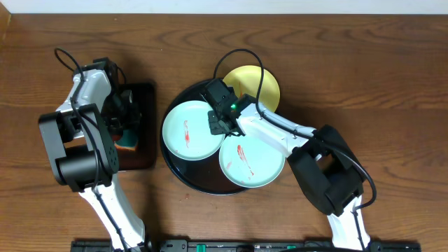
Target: Clean dirty plates on tray and stack at the side
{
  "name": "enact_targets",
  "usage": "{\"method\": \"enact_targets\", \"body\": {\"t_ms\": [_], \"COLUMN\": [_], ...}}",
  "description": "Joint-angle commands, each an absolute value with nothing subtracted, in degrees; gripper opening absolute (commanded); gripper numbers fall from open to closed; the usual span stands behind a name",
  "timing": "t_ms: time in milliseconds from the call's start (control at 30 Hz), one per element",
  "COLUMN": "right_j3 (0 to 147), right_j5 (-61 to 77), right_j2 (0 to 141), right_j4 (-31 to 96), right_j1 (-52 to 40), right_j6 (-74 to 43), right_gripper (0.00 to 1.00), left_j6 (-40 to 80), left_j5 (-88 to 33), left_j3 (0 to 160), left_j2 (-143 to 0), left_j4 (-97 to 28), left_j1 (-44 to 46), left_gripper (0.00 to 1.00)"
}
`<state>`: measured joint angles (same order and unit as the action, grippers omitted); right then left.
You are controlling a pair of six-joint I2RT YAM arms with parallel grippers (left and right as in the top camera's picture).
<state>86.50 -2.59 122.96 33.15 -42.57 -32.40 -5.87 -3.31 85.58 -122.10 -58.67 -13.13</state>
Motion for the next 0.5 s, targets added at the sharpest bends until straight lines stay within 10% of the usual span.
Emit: {"method": "enact_targets", "body": {"t_ms": [0, 467], "right_j3": [86.08, 86.08], "right_j5": [-3.2, -2.68], "right_j2": [123.9, 123.9], "right_j4": [32.95, 33.21], "right_j1": [-42.96, -42.96], "right_j6": [-31.62, -31.64], "right_gripper": [0.08, 0.01], "left_j6": [-6.42, -0.45], "left_j5": [-4.49, -5.08], "left_j3": [85.1, 89.06], "left_j2": [-123.02, -113.86], "left_j4": [-58.78, -62.76], "left_j1": [-13.1, -13.1], "left_gripper": [0.14, 0.07]}}
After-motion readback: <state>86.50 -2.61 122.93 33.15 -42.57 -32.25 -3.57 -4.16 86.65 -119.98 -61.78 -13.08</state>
